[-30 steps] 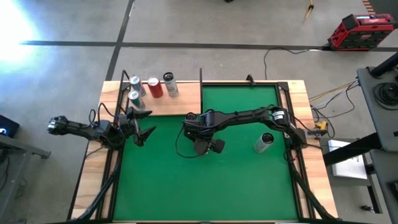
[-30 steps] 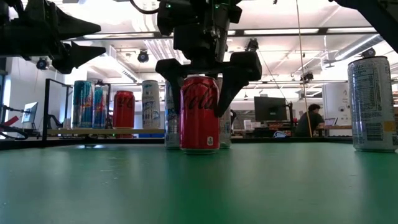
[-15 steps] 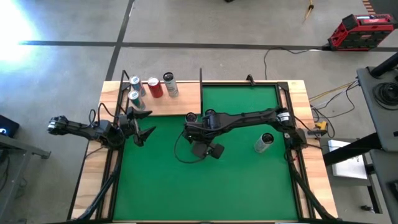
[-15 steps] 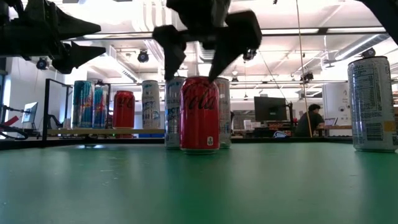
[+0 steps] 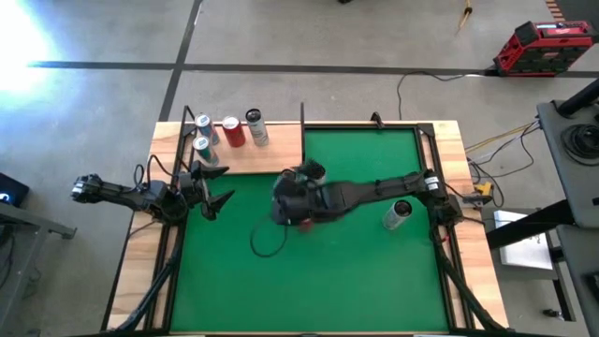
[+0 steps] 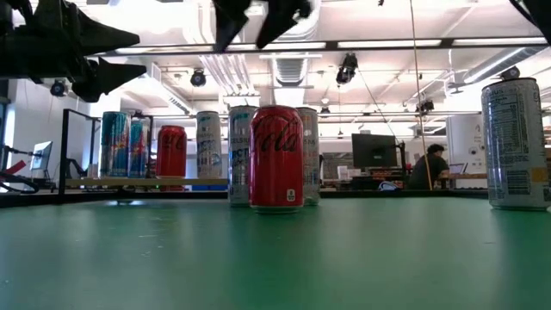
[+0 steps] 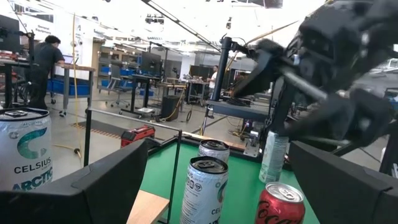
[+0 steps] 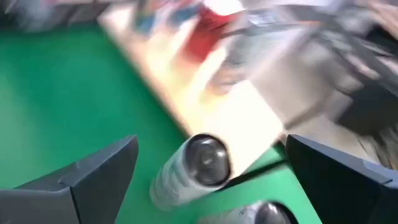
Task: Place canned beverage on shelf
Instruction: Move white yellow soda can to the center of the table
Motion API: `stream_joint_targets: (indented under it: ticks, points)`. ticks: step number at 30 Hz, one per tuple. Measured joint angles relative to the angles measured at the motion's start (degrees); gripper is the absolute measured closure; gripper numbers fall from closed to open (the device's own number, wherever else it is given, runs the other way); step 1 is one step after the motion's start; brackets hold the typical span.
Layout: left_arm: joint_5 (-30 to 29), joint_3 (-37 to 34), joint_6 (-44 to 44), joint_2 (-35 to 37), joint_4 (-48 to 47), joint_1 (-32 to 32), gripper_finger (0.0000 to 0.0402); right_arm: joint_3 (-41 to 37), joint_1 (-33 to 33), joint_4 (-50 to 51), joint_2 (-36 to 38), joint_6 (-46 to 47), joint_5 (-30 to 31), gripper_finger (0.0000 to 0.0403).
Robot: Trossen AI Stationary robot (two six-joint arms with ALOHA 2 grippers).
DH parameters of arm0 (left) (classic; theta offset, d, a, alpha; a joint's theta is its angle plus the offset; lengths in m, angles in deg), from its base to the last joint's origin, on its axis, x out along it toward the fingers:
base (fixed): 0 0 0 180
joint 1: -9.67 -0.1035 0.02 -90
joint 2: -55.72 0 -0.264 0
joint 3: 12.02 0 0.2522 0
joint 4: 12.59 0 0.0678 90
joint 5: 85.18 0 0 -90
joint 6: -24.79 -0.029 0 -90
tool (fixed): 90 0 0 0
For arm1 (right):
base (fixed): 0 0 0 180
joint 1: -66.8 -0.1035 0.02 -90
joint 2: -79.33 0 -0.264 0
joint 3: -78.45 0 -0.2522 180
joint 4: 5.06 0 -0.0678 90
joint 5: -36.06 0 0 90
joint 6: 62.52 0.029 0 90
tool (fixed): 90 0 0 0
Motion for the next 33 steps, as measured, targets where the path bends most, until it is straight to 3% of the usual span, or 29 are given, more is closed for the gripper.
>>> stream_joint_targets:
  ticks: [7,11,17,25,33]
  points:
    - [0.0,0.0,0.0,0.0,0.0,-0.01,0.0027,-3.61,-8.02,12.27,-0.67,35.44,21.43,0.0003]
    - [0.0,0.02,0.0,-0.01,0.0,0.0,0.0027,-6.07,-11.31,21.82,-1.3,54.31,27.4,0.0003]
    - [0.0,0.0,0.0,-0.04,-0.02,0.0,0.0027,-10.81,-12.81,31.13,-1.68,74.7,22.22,0.0003]
    - [0.0,0.0,0.0,-0.07,-0.02,-0.01,0.0027,-16.45,-13.22,31.28,-1.72,81.34,10.37,0.0003]
    - [0.0,0.0,0.0,-0.1,-0.01,-0.01,0.0027,-18.29,-14.74,34.91,-0.64,88.29,3.5,0.0003]
